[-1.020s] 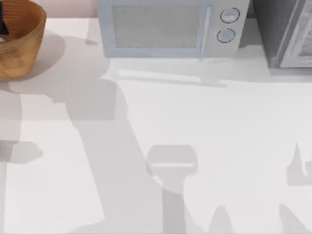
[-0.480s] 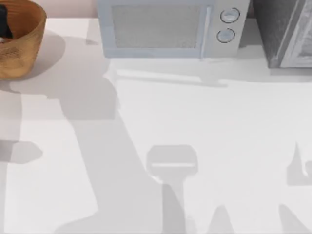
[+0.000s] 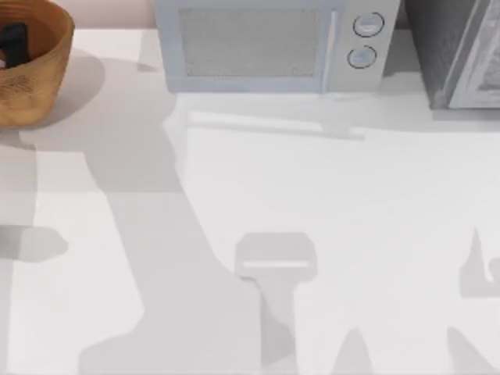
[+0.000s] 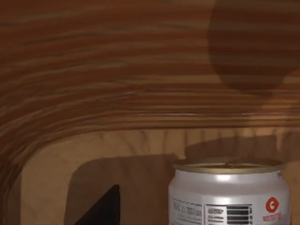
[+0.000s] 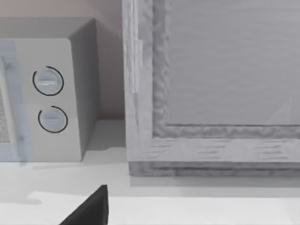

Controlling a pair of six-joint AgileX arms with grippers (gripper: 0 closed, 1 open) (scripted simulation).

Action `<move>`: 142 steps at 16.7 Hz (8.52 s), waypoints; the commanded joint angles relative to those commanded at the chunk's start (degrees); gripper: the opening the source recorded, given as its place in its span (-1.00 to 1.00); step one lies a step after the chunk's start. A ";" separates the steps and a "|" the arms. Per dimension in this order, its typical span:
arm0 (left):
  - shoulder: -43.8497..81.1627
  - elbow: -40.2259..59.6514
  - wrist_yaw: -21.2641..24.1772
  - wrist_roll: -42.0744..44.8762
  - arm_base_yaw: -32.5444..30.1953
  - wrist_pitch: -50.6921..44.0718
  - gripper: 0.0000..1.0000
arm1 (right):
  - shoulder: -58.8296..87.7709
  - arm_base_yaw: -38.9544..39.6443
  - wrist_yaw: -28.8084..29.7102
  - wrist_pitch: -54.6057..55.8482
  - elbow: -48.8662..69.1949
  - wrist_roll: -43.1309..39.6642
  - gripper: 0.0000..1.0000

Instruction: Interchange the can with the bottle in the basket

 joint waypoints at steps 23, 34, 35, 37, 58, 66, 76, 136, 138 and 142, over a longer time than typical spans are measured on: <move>0.14 0.00 -0.01 -0.04 -0.04 0.15 -1.00 | 0.00 0.00 0.00 0.00 0.00 0.00 1.00; -13.48 -11.17 -2.74 -2.74 -0.91 4.44 -1.00 | 0.00 0.00 0.00 0.00 0.00 0.00 1.00; -17.60 -14.96 -3.53 -3.22 -1.22 6.30 -1.00 | 0.00 0.00 0.00 0.00 0.00 0.00 1.00; -27.41 -23.65 -5.15 -4.14 -2.02 10.66 -1.00 | 0.00 0.00 0.00 0.00 0.00 0.00 1.00; -147.59 -131.80 -18.25 -8.86 -12.42 53.61 -1.00 | 0.00 0.00 0.00 0.00 0.00 0.00 1.00; -151.50 -135.87 -18.52 -8.74 -12.65 54.70 -1.00 | 0.00 0.00 0.00 0.00 0.00 0.00 1.00; -125.63 -122.08 -4.36 -11.68 -18.15 71.32 -1.00 | 0.00 0.00 0.00 0.00 0.00 0.00 1.00; -7.83 -66.70 48.19 -8.35 -34.99 125.81 1.00 | 0.00 0.00 0.00 0.00 0.00 0.00 1.00; -13.14 -70.16 44.77 -8.80 -33.17 121.87 1.00 | 0.00 0.00 0.00 0.00 0.00 0.00 1.00; -31.06 -79.27 35.18 -8.72 -28.68 111.51 1.00 | 0.00 0.00 0.00 0.00 0.00 0.00 1.00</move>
